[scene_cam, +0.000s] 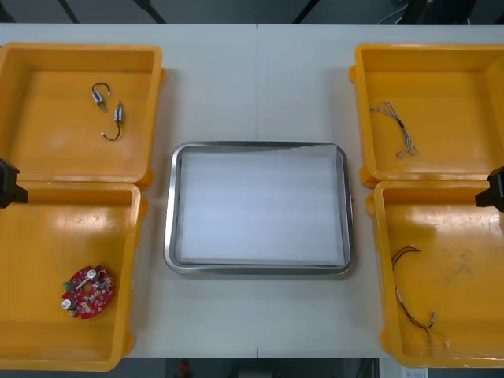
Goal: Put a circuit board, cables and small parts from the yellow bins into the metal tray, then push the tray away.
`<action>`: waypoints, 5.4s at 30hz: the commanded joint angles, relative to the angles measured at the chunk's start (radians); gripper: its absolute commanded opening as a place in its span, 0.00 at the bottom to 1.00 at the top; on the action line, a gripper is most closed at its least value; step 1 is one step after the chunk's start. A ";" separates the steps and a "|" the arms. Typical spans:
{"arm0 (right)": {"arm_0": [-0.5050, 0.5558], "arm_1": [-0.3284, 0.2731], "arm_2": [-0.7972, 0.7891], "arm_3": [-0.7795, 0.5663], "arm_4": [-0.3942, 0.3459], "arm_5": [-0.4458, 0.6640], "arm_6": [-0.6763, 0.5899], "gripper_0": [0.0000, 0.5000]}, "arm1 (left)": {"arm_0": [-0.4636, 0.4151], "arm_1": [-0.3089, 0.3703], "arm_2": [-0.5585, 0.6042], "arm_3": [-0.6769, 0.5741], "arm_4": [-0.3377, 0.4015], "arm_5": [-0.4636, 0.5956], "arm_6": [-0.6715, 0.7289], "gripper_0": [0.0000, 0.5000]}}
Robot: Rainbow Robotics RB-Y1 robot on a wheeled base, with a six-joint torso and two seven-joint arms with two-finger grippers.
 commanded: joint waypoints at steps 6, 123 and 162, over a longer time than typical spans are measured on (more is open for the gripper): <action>0.012 0.009 0.006 -0.005 0.001 0.005 0.040 1.00 | 0.014 0.046 0.033 -0.006 -0.009 -0.007 0.040 1.00; 0.012 0.009 0.006 -0.005 0.001 0.005 0.040 1.00 | 0.045 0.022 0.004 -0.009 0.001 -0.013 0.036 1.00; 0.347 0.155 0.027 -0.423 0.075 0.068 0.037 1.00 | 0.175 0.011 -0.211 -0.051 -0.151 -0.306 0.071 1.00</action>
